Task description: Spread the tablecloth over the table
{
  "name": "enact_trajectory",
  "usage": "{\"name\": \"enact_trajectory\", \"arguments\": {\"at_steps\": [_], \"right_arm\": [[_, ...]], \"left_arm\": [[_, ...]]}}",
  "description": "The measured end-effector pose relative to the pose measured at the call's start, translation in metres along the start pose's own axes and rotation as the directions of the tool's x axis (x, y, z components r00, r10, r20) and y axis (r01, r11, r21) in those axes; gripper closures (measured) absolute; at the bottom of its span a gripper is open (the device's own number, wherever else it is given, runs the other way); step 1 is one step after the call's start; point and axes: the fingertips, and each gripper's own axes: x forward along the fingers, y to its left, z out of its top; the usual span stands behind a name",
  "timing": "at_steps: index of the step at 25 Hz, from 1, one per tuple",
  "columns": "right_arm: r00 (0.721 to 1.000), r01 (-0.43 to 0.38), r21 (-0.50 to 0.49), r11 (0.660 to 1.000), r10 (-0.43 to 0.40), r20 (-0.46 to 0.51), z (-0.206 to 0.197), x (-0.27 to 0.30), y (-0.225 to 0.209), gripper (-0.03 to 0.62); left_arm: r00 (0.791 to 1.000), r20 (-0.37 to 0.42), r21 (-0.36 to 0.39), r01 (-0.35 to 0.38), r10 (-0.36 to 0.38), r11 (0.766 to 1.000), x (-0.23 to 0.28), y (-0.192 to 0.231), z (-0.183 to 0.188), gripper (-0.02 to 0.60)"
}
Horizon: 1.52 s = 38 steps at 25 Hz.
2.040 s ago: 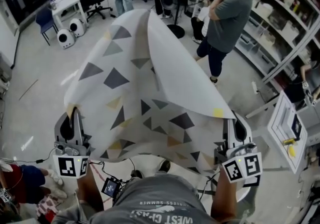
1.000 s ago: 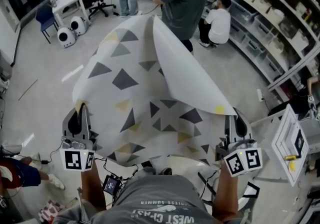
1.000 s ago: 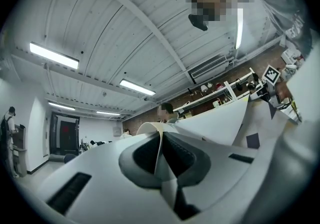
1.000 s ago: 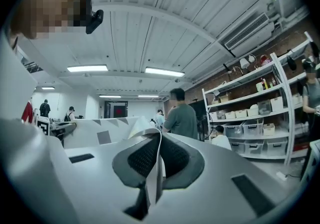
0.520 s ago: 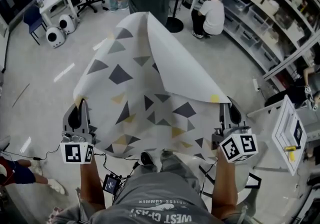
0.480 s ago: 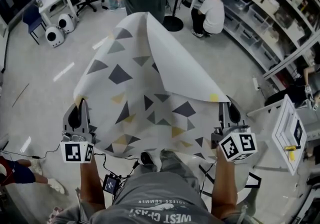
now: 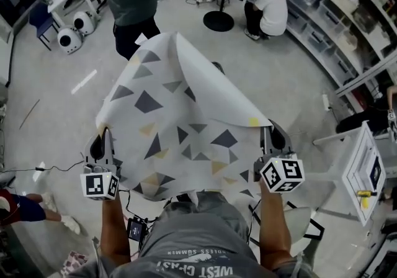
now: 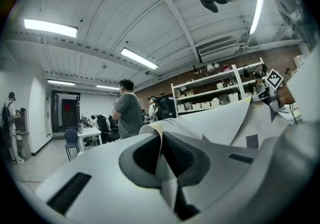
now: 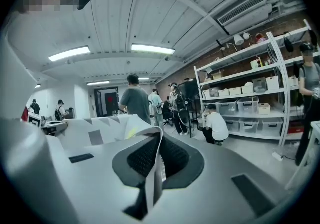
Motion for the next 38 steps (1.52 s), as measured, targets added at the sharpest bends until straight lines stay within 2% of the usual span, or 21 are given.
{"name": "enact_trajectory", "arguments": {"at_steps": [5,9,19,25,30,32,35,38], "right_arm": [[0.998,-0.014,0.004,1.0,0.014,-0.058,-0.033,0.034,-0.027,0.582],[0.991,-0.031,0.027,0.999,0.034,-0.129,-0.065,0.07,-0.043,0.582],[0.946,-0.089,0.055,0.995,0.102,-0.306,-0.138,0.159,-0.069,0.582],[0.911,-0.098,0.062,0.993,0.115,-0.397,-0.18,0.205,-0.073,0.582],[0.881,-0.098,0.074,0.992,0.121,-0.458,-0.195,0.23,-0.076,0.582],[0.866,-0.068,0.082,0.994,0.099,-0.491,-0.215,0.242,-0.081,0.582],[0.844,0.024,0.138,0.99,0.055,-0.534,-0.26,0.266,-0.102,0.579],[0.818,0.074,0.152,0.986,0.027,-0.575,-0.286,0.278,-0.123,0.577]], "left_arm": [[0.996,-0.086,-0.047,-0.006,0.002,0.999,0.024,-0.011,-0.04,0.581],[0.985,-0.17,-0.06,-0.024,0.013,0.998,0.043,-0.009,-0.076,0.581],[0.933,-0.355,-0.11,-0.109,0.063,0.988,0.084,0.003,-0.166,0.581],[0.881,-0.467,-0.153,-0.163,0.074,0.975,0.1,0.022,-0.241,0.577],[0.84,-0.538,-0.11,-0.154,0.072,0.982,0.117,0.033,-0.261,0.574],[0.812,-0.578,-0.108,-0.178,0.084,0.978,0.118,0.041,-0.287,0.574],[0.772,-0.629,-0.157,-0.241,0.091,0.958,0.122,0.064,-0.347,0.56],[0.736,-0.672,-0.166,-0.264,0.087,0.95,0.117,0.07,-0.384,0.557]]}}
